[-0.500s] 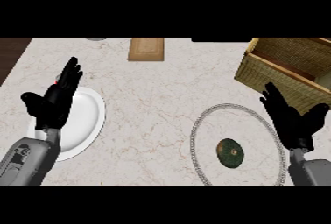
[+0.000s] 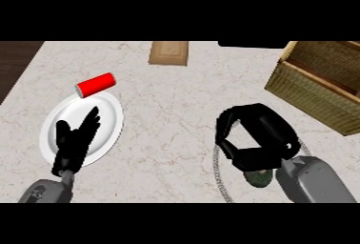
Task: Pick the squash from the placemat and place it in the basket
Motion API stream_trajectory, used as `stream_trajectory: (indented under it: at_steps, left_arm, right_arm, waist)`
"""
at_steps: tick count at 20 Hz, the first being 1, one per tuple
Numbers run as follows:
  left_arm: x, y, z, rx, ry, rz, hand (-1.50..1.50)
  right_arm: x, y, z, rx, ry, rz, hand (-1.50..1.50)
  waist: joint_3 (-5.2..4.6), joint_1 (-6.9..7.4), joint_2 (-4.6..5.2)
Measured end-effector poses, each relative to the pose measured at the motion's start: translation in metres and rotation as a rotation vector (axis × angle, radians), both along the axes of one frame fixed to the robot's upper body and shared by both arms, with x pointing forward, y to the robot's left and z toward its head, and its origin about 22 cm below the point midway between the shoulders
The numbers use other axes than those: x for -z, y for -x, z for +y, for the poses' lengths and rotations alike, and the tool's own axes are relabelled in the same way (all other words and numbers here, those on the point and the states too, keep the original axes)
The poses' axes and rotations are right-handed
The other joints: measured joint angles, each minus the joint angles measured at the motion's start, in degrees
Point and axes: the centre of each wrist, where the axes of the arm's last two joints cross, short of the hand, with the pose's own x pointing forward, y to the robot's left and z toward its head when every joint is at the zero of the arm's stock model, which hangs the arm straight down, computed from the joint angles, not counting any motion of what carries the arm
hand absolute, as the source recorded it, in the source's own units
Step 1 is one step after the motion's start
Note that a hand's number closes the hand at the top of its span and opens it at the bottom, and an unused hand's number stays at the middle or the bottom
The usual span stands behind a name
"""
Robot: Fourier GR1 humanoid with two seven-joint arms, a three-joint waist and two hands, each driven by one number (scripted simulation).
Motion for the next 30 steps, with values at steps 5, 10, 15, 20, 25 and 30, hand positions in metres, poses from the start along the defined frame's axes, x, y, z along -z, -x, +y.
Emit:
stream_trajectory:
  at_steps: [5,10,15,20,25,30]
  left_arm:
    - [0.004,0.015,0.010,-0.026,0.008,0.026,0.00]
    - [0.006,0.025,0.020,-0.056,0.002,0.041,0.00]
    - [0.007,0.033,0.020,-0.070,0.005,0.036,0.00]
    - [0.002,0.035,0.023,-0.069,0.011,0.052,0.00]
    - [0.003,0.040,0.024,-0.064,0.012,0.042,0.00]
    - [0.003,0.041,0.024,-0.056,0.014,0.038,0.00]
  right_arm:
    - [0.005,0.045,0.041,-0.127,0.108,-0.156,-1.50]
    - [-0.022,0.047,0.024,0.010,0.408,-0.370,-1.50]
    - [-0.076,0.044,-0.004,0.148,0.697,-0.560,-1.50]
    - [-0.138,0.053,-0.025,0.175,0.918,-0.650,-1.50]
    - [-0.177,0.059,-0.045,0.090,1.141,-0.622,-1.50]
    - [-0.209,0.063,-0.059,0.007,1.313,-0.573,-1.50]
  waist:
    - [0.20,-2.43,-0.66]
    - [0.13,-4.33,-1.20]
    - [0.11,-4.91,-1.19]
    - [0.05,-4.92,-0.92]
    - [0.06,-4.79,-0.65]
    - [0.12,-4.41,-0.42]
